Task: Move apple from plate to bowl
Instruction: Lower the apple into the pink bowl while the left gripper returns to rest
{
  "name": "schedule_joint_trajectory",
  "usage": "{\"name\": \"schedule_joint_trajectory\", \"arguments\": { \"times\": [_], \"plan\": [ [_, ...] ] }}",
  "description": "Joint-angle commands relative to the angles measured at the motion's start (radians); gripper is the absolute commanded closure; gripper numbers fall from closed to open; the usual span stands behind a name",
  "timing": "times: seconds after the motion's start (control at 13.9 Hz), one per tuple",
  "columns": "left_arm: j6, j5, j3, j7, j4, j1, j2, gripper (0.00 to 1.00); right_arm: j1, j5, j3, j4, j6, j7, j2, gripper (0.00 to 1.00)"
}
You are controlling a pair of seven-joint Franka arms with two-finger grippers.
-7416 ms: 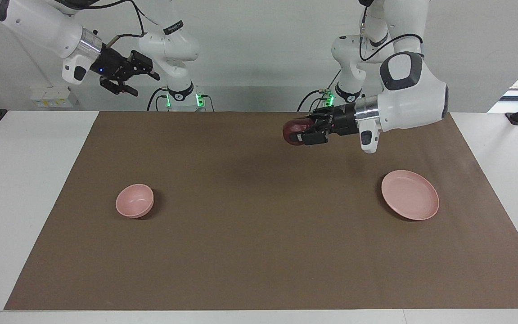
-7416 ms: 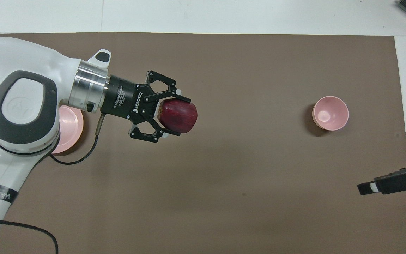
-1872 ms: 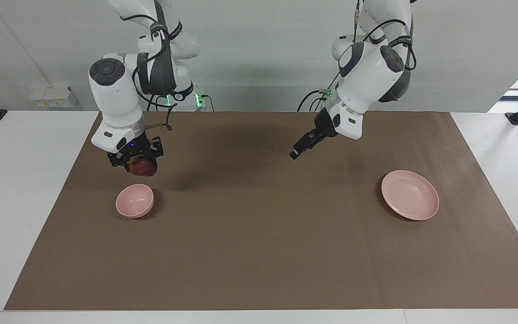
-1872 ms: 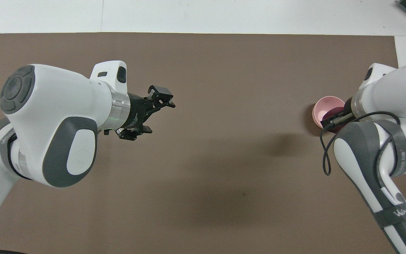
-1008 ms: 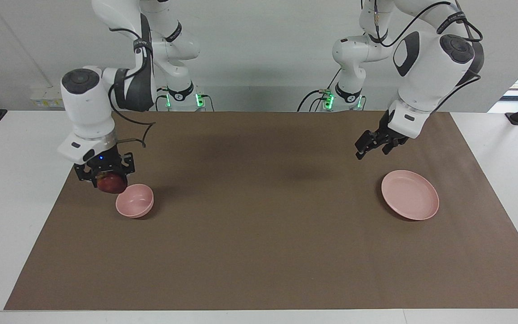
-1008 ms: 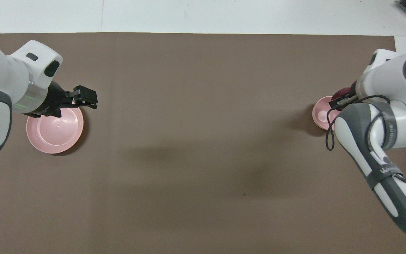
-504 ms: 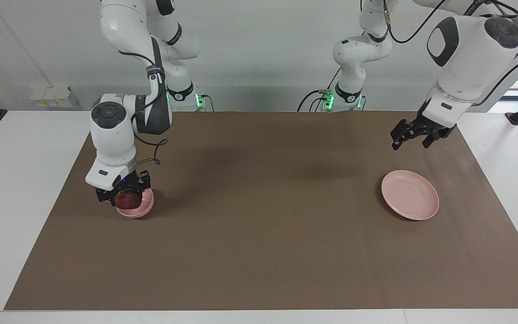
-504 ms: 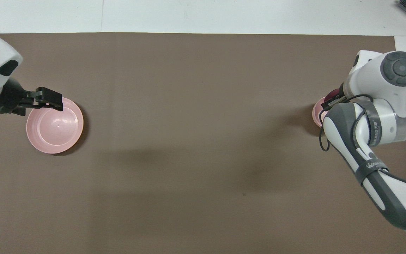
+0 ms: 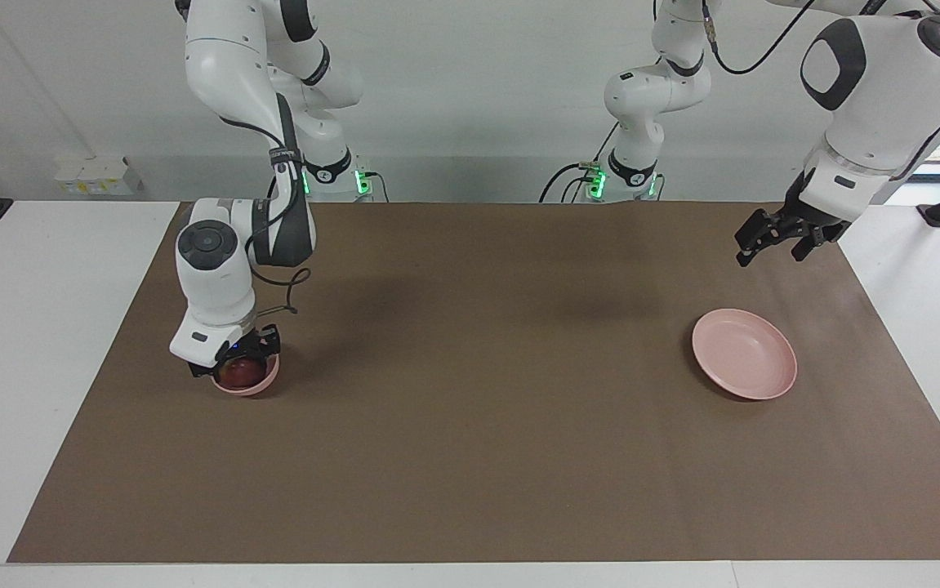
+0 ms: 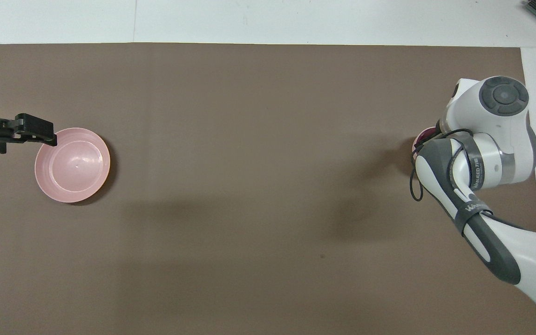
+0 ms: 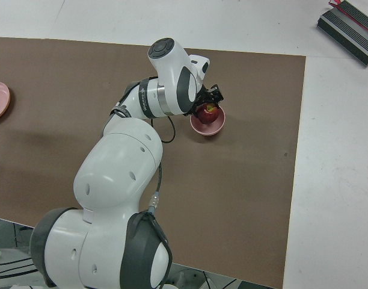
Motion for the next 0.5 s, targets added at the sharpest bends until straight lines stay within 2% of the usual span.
{"name": "schedule_joint_trajectory", "arguments": {
  "times": [0.0, 0.22, 0.36, 0.43],
  "plan": [
    [-0.045, 0.005, 0.005, 0.023, 0.009, -0.003, -0.010, 0.00, -0.006, 0.015, 0.004, -0.008, 0.014, 0.012, 0.001, 0.75],
    [-0.062, 0.007, 0.008, 0.092, 0.018, 0.001, -0.035, 0.00, -0.014, 0.018, 0.004, -0.017, 0.017, -0.001, 0.002, 0.40],
    [-0.080, 0.007, 0.005, 0.149, 0.019, 0.003, -0.050, 0.00, -0.012, 0.018, 0.004, -0.022, 0.017, 0.006, 0.000, 0.25],
    [-0.091, 0.010, 0.006, 0.149, 0.019, 0.001, -0.050, 0.00, -0.012, 0.018, 0.004, -0.021, 0.017, 0.009, 0.000, 0.08]
  ]
}}
